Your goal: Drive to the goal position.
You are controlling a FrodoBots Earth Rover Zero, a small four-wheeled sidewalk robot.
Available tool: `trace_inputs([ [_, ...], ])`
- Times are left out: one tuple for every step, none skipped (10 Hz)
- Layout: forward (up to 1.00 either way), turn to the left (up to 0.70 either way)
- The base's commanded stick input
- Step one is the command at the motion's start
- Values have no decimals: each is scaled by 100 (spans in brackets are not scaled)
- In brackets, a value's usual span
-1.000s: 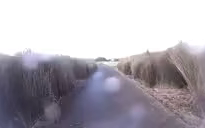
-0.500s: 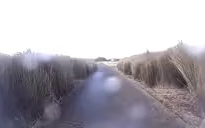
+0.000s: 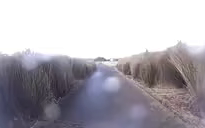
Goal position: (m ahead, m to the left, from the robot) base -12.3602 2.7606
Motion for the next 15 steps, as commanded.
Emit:
trace_inputs([
  [0,-70],
  [0,-70],
  [0,-70],
  [0,-70],
  [0,-70],
  [0,-70],
  [0,-70],
  [0,-70],
  [0,-70],
  [0,-70],
  [0,-70],
  [0,-70],
  [0,-70],
  [0,-70],
  [0,-70],
])
